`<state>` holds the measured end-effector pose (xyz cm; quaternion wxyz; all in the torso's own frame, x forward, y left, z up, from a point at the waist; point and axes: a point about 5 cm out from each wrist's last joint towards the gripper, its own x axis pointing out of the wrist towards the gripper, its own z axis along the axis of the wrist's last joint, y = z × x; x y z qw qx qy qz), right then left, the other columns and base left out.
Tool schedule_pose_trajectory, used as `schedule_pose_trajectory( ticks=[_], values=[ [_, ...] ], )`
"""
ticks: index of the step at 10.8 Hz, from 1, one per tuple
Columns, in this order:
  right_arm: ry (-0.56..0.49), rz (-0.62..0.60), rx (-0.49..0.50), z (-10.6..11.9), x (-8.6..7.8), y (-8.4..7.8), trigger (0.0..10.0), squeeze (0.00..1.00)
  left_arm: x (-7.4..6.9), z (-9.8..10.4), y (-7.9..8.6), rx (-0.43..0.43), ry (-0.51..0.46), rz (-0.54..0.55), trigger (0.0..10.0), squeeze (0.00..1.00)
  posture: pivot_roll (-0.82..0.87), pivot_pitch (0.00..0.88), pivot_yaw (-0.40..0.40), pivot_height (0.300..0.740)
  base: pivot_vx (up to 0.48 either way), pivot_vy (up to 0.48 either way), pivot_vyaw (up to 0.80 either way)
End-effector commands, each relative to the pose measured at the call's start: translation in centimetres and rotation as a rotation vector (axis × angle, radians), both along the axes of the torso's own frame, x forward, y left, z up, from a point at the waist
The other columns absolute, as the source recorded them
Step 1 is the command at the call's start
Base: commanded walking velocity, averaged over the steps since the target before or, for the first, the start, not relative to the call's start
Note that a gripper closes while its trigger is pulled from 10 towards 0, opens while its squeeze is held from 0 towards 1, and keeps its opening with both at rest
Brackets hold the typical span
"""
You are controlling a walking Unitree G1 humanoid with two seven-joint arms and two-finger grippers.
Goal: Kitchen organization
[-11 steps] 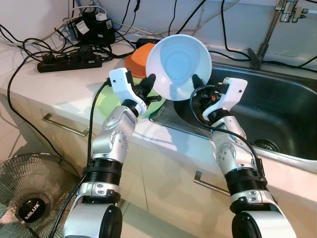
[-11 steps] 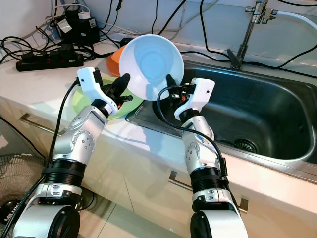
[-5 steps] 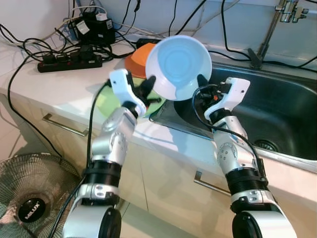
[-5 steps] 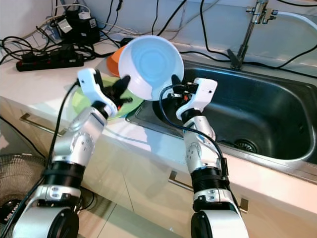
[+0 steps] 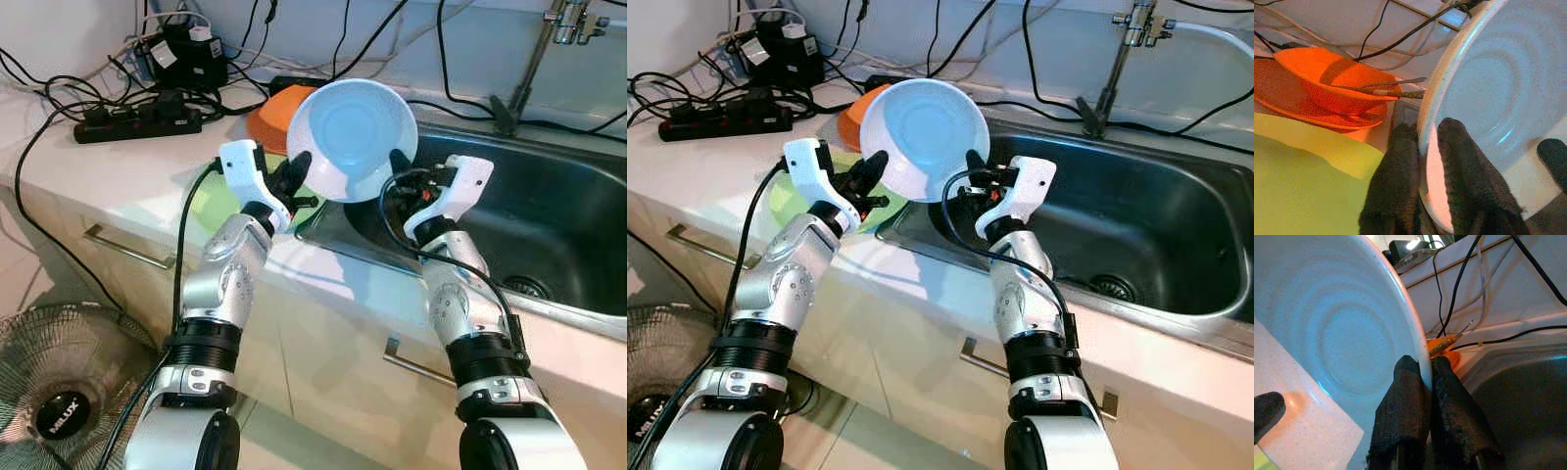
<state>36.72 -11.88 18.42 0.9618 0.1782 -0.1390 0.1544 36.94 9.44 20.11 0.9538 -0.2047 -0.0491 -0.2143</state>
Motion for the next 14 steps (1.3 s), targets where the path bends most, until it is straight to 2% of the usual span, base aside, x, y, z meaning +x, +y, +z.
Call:
schedule_pose_trajectory(
  ticks=[1, 4, 5, 6, 7, 9, 10, 11, 12, 13, 14],
  values=[
    [-0.024, 0.008, -0.018, 0.7, 0.2, 0.3, 0.0, 0.00, -0.4, 0.9, -0.7, 0.018, -0.058, -0.039, 10.0, 1.00, 0.14, 0.000, 0.074, 0.740, 0.000, 0.000, 0.00],
    [-0.022, -0.079, 0.032, 1.2, 0.5, -1.6, 0.0, 0.00, -0.4, 0.8, -0.7, 0.027, -0.059, -0.035, 10.0, 1.00, 0.14, 0.000, 0.076, 0.740, 0.000, 0.000, 0.00],
    [-0.016, -0.107, 0.042, 1.2, 0.6, -2.2, 0.0, 0.00, -0.4, 0.8, -0.7, 0.039, -0.060, -0.028, 10.0, 0.90, 0.14, 0.000, 0.077, 0.740, 0.000, 0.000, 0.00],
    [-0.014, -0.143, 0.053, 1.3, 0.7, -2.9, 0.0, 0.00, -0.3, 0.8, -0.6, 0.047, -0.060, -0.025, 10.0, 0.00, 0.14, 0.000, 0.078, 0.740, 0.000, 0.000, 0.00],
    [-0.013, -0.187, 0.060, 1.6, 0.9, -3.8, 0.0, 0.00, -0.3, 0.7, -0.7, 0.051, -0.058, -0.023, 10.0, 0.00, 0.14, 0.000, 0.080, 0.740, 0.000, 0.000, 0.00],
    [0.011, -0.340, 0.083, 1.8, 1.2, -6.6, 0.0, 0.00, -0.4, 0.6, -0.7, 0.059, -0.058, -0.022, 10.0, 0.00, 0.14, 0.000, 0.080, 0.740, 0.000, 0.000, 0.00],
    [0.023, -0.428, 0.070, 1.8, 1.2, -8.1, 0.0, 0.00, -0.4, 0.7, -0.8, 0.046, -0.062, -0.037, 10.0, 1.00, 0.14, 0.000, 0.081, 0.740, 0.000, 0.000, 0.00],
    [0.036, -0.476, 0.048, 1.7, 1.2, -8.7, 0.0, 0.00, -0.4, 0.7, -0.9, 0.053, -0.061, -0.037, 10.0, 1.00, 0.14, 0.000, 0.081, 0.740, 0.000, 0.000, 0.00],
    [0.115, -0.558, -0.100, 0.6, 1.5, -9.5, 10.0, 0.00, -0.5, 0.3, -1.2, 0.077, -0.046, -0.052, 10.0, 0.11, 0.14, 0.000, 0.083, 0.740, 0.000, 0.000, 0.00],
    [0.153, -0.566, -0.148, -0.2, 1.5, -9.6, 10.0, 0.00, -0.6, 0.0, -1.6, 0.091, -0.033, -0.078, 10.0, 0.00, 0.14, 0.000, 0.083, 0.740, 0.000, 0.000, 0.00],
    [0.193, -0.572, -0.223, -1.0, 1.6, -9.7, 10.0, 0.00, -1.0, -0.8, -2.2, 0.144, 0.000, -0.132, 10.0, 0.00, 0.14, 0.000, 0.082, 0.740, 0.000, 0.000, 0.00]
  ],
)
